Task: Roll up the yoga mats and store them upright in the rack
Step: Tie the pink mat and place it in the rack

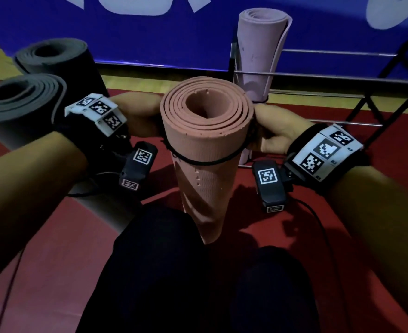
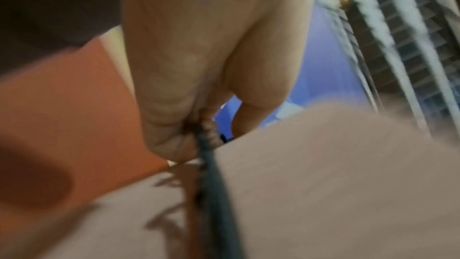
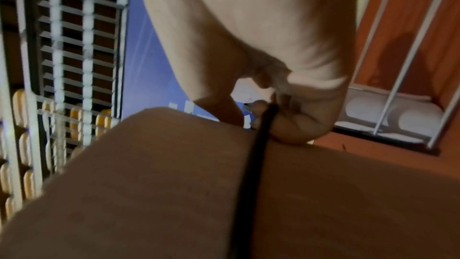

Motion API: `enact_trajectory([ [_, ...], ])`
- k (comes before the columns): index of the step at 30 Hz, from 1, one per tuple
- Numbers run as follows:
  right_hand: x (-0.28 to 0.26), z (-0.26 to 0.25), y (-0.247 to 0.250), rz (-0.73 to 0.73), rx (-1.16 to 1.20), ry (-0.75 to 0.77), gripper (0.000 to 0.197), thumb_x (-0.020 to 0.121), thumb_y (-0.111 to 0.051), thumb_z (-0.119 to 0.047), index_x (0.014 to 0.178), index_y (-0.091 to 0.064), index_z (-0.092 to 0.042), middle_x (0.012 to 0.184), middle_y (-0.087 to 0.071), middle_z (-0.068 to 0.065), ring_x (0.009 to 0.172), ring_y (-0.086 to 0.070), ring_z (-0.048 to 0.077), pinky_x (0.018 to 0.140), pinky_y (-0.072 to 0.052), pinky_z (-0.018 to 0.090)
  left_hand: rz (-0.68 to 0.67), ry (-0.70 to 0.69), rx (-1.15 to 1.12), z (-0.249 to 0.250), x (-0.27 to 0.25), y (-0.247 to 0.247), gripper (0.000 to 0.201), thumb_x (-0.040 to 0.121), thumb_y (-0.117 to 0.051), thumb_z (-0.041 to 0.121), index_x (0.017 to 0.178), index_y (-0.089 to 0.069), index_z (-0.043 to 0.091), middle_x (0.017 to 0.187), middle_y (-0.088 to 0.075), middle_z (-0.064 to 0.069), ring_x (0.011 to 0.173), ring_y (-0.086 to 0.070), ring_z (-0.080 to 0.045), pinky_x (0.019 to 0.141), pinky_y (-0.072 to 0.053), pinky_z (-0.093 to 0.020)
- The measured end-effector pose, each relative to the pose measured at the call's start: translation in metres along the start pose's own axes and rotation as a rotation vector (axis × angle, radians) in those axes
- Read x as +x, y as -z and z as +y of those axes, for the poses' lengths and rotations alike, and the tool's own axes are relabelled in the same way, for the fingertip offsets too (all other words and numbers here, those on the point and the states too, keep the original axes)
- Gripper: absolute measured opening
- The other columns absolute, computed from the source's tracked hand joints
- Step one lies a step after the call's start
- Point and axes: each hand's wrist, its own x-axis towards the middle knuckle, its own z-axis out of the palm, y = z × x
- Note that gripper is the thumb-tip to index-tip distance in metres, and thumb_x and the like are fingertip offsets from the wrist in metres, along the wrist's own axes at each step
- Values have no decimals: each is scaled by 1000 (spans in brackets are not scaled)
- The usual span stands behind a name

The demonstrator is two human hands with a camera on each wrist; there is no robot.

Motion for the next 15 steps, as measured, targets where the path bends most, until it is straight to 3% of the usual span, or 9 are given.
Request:
enact_trajectory([
  [1,0,1,1,2,-3,-16,23,100,-52,-8,81,-65,-10,71,-67,4,64,-63,14,55,-56,22,-58,-8,-42,-3,-1,2,43,100,-49,21,135,-52,-2,133,-62,-17,117,-57,-30,107,-40,-44],
  [3,1,7,4,24,-9,-13,24,98,-50,2,80,-64,-8,71,-65,6,64,-60,15,56,-56,22,2,3,-49,-6,1,1,34,100,-50,12,131,-56,-1,129,-63,-19,117,-58,-35,98,-49,-43],
  [5,1,13,3,88,-49,25,21,94,-51,8,82,-63,-5,68,-62,10,59,-58,19,52,-55,26,156,-16,10,-11,6,-5,17,97,-53,0,104,-68,6,89,-71,-11,77,-65,-26,63,-55,-32],
  [6,4,19,3,144,-106,53,15,94,-53,5,87,-63,-3,70,-60,12,59,-57,21,50,-54,28,194,-23,48,-14,8,-10,21,97,-51,-1,89,-67,11,68,-63,-5,55,-55,-18,47,-45,-27],
  [7,3,22,0,202,-177,96,7,95,-55,-1,94,-62,-1,75,-59,15,61,-57,23,49,-52,29,202,-45,62,-17,8,-16,28,98,-49,0,78,-63,15,55,-53,0,43,-40,-13,40,-33,-23],
  [10,18,39,1,363,-483,263,46,80,-56,-42,94,-59,2,89,-64,25,74,-59,27,61,-46,38,269,-114,137,-28,7,-29,27,100,-46,5,78,-61,9,43,-45,8,35,-27,-9,36,-24,-23],
  [12,24,52,4,398,-715,342,45,84,-53,-42,93,-61,2,94,-65,27,85,-62,40,71,-46,51,329,-188,308,-33,7,-33,18,99,-49,4,89,-61,-5,55,-58,-8,37,-35,-24,38,-34,-35],
  [13,23,59,4,419,-793,361,36,92,-53,-32,100,-61,2,102,-65,26,95,-61,46,76,-46,48,348,-207,398,-37,10,-34,19,99,-50,3,85,-60,-4,74,-63,-23,45,-42,-33,43,-36,-41],
  [15,27,76,6,426,-894,355,30,99,-50,-20,118,-57,2,117,-62,26,110,-58,47,84,-46,41,355,-157,558,-50,15,-36,21,98,-50,6,77,-52,11,95,-63,-30,72,-59,-43,56,-39,-37],
])
